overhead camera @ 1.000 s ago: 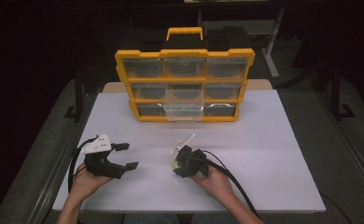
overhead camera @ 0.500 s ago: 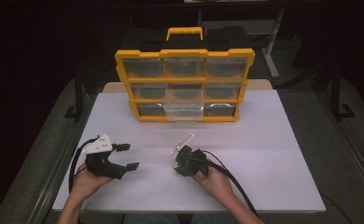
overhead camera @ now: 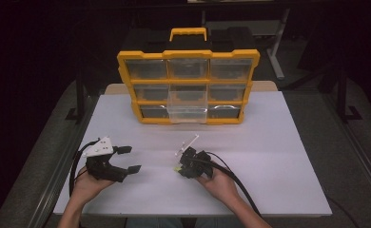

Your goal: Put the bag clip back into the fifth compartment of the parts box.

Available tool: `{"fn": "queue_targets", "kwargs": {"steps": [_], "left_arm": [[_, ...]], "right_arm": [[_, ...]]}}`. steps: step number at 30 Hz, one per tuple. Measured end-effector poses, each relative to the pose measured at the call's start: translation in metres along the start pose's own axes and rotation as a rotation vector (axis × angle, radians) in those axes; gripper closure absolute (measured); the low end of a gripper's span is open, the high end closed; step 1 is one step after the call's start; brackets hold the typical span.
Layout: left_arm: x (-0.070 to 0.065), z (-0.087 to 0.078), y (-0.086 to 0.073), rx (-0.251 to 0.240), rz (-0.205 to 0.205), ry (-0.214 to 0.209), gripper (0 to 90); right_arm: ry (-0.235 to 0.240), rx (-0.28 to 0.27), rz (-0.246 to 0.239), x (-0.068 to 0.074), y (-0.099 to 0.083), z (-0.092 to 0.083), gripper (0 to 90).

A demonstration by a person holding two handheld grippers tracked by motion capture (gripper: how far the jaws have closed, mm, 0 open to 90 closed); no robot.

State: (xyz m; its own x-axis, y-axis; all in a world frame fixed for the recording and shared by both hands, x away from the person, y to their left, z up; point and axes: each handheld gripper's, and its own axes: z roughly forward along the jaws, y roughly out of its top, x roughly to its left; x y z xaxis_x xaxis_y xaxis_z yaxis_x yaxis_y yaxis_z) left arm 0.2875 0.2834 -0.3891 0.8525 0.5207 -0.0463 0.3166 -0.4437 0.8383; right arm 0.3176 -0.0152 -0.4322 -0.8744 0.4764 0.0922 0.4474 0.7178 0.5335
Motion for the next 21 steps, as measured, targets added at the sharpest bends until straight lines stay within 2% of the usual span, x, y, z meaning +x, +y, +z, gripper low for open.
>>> {"fn": "queue_targets", "kwargs": {"steps": [8, 21], "left_arm": [[0.0, 0.001, 0.0, 0.001, -0.001, -0.002, 20.5], [0.001, -0.001, 0.0, 0.0, -0.003, 0.002, 20.6]], "right_arm": [[0.01, -0.008, -0.009, -0.002, 0.0, -0.003, 76.8], [0.073, -0.038, -0.036, -0.007, 0.001, -0.018, 76.9]]}}
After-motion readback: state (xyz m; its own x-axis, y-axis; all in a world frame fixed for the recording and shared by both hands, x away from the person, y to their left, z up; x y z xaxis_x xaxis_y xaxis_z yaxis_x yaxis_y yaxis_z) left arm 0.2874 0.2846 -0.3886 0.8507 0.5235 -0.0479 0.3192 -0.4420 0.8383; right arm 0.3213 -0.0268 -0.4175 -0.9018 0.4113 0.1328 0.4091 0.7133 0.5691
